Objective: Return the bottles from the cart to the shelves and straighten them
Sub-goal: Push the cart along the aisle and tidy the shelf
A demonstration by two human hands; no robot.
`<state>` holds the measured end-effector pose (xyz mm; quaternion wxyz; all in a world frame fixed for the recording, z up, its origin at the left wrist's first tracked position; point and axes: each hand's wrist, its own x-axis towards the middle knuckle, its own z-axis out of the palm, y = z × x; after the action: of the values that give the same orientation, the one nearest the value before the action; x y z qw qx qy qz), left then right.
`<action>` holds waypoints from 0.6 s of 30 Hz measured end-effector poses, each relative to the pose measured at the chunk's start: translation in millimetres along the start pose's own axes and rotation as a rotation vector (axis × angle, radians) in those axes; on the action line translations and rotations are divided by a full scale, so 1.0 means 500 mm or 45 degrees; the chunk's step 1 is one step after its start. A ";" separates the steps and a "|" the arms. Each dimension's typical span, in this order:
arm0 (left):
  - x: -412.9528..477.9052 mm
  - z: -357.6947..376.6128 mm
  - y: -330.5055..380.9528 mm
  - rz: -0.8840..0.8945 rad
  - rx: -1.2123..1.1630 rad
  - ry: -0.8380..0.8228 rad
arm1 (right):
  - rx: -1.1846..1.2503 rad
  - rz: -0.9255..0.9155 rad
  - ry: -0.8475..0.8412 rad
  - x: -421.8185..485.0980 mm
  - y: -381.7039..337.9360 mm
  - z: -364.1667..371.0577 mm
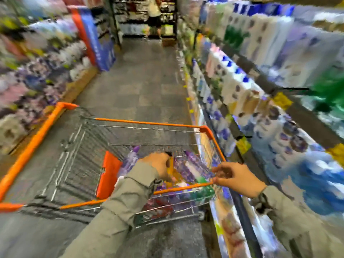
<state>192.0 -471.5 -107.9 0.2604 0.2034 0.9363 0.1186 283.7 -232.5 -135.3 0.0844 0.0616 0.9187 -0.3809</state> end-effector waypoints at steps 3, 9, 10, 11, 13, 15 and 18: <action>0.020 0.015 -0.069 -0.134 -0.096 -0.026 | -0.011 -0.022 -0.061 0.079 -0.009 0.037; 0.090 0.049 -0.161 -0.347 -0.238 -0.028 | 0.004 -0.027 -0.263 0.253 -0.017 0.122; 0.107 0.051 -0.173 -0.376 -0.260 -0.043 | 0.018 -0.018 -0.300 0.283 -0.015 0.138; 0.126 0.052 -0.187 -0.401 -0.283 -0.060 | 0.039 -0.011 -0.333 0.314 -0.012 0.153; 0.170 0.055 -0.217 -0.445 -0.335 -0.084 | 0.085 0.022 -0.382 0.380 -0.002 0.179; 0.217 0.059 -0.249 -0.527 -0.366 -0.100 | 0.098 0.060 -0.423 0.444 0.011 0.197; 0.292 0.066 -0.301 -0.624 -0.415 -0.083 | 0.116 0.092 -0.470 0.537 0.041 0.233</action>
<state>47.2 -536.8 -249.0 0.3405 -0.0694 0.9173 0.1946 37.1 -287.9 -284.7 0.2621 0.0275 0.8667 -0.4236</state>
